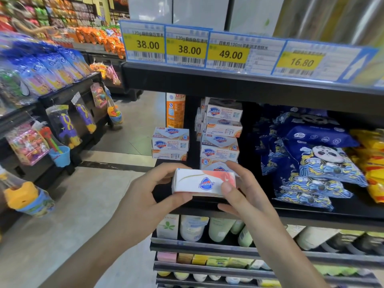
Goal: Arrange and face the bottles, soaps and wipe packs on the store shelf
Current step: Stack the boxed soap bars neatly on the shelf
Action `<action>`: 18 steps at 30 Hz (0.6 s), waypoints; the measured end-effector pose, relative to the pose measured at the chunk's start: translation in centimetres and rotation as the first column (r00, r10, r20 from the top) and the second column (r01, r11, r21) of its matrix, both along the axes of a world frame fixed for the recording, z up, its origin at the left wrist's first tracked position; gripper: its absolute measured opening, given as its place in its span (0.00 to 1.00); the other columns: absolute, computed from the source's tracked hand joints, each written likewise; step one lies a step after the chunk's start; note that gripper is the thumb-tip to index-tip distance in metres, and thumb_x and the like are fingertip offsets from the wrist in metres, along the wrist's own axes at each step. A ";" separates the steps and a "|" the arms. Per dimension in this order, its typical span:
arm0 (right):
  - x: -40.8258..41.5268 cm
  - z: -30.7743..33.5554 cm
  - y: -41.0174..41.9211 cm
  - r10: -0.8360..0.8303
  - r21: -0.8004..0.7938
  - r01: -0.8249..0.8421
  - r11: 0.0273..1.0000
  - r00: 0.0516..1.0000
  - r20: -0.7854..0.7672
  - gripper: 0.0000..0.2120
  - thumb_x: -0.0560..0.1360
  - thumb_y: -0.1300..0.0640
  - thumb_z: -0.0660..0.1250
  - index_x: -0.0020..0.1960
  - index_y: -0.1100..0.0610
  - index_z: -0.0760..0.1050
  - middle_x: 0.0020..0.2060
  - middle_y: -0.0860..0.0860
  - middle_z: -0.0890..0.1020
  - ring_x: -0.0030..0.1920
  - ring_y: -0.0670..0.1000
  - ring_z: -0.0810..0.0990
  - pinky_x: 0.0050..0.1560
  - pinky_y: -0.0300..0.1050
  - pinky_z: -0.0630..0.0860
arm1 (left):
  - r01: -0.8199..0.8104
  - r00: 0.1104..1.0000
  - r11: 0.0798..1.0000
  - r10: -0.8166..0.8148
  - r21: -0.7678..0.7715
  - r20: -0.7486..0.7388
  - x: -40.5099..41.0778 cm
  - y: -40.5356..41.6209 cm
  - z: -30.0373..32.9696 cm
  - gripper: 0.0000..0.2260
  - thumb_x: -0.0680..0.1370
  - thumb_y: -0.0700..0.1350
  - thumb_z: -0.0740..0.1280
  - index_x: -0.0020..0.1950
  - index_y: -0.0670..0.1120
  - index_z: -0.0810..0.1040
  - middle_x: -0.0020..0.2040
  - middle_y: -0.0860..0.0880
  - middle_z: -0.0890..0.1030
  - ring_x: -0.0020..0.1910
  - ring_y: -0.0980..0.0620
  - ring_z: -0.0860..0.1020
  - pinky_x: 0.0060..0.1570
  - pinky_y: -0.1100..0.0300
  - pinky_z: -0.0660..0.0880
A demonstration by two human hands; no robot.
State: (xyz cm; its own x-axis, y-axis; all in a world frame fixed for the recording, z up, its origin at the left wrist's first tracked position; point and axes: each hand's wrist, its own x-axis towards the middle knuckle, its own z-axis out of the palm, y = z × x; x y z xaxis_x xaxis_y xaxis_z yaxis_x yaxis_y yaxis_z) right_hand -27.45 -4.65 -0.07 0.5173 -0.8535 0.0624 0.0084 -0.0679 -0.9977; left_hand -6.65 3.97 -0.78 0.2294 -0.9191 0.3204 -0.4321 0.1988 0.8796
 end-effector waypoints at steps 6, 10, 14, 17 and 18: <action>-0.5 -0.2 0.2 0.030 -0.203 -0.021 0.979 0.999 0.040 0.32 0.70 0.46 0.76 0.71 0.44 0.69 0.71 0.42 0.75 0.71 0.50 0.75 0.71 0.61 0.72 | -0.024 0.997 0.998 0.028 0.055 -0.072 -0.3 0.0 0.4 0.22 0.72 0.53 0.73 0.66 0.56 0.78 0.60 0.62 0.84 0.63 0.57 0.80 0.62 0.53 0.78; -0.7 0.2 0.5 0.070 -0.372 -0.083 0.925 0.996 -0.049 0.41 0.73 0.58 0.76 0.78 0.39 0.60 0.78 0.41 0.64 0.77 0.49 0.66 0.74 0.60 0.68 | -0.017 0.991 0.996 0.028 0.086 -0.128 -0.5 -0.2 0.7 0.20 0.73 0.52 0.73 0.65 0.56 0.78 0.59 0.62 0.85 0.61 0.58 0.82 0.61 0.55 0.78; -0.7 0.0 1.0 0.018 -0.591 -0.162 0.790 0.970 -0.243 0.47 0.75 0.61 0.77 0.81 0.37 0.53 0.82 0.40 0.47 0.82 0.47 0.50 0.76 0.59 0.64 | -0.034 0.980 0.992 0.057 0.120 -0.192 -0.8 -0.4 0.8 0.19 0.73 0.54 0.75 0.63 0.55 0.79 0.57 0.59 0.86 0.59 0.56 0.83 0.62 0.52 0.79; -0.4 -0.3 1.3 -0.110 -0.718 -0.139 0.682 0.951 -0.289 0.47 0.73 0.59 0.78 0.80 0.36 0.53 0.82 0.44 0.42 0.83 0.50 0.47 0.73 0.50 0.62 | -0.053 0.970 0.989 0.084 0.135 -0.230 -0.9 -0.5 0.7 0.19 0.74 0.56 0.76 0.63 0.55 0.80 0.57 0.57 0.86 0.59 0.53 0.84 0.62 0.48 0.78; -0.3 -0.4 1.3 -0.136 -0.743 -0.139 0.655 0.945 -0.297 0.47 0.73 0.59 0.78 0.79 0.36 0.54 0.82 0.44 0.41 0.83 0.50 0.47 0.73 0.49 0.61 | -0.060 0.966 0.989 0.091 0.137 -0.240 -0.9 -0.6 0.7 0.19 0.73 0.56 0.77 0.63 0.54 0.80 0.57 0.56 0.86 0.59 0.53 0.84 0.62 0.47 0.78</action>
State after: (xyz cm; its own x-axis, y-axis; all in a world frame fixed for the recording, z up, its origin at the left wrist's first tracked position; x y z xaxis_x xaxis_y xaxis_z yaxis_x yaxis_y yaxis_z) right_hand -27.78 -3.32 -0.45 0.6265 -0.5826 0.5178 -0.2770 -0.7874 -0.5507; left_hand -7.56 3.38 -0.08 0.3566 -0.9256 0.1273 -0.2095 0.0536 0.9763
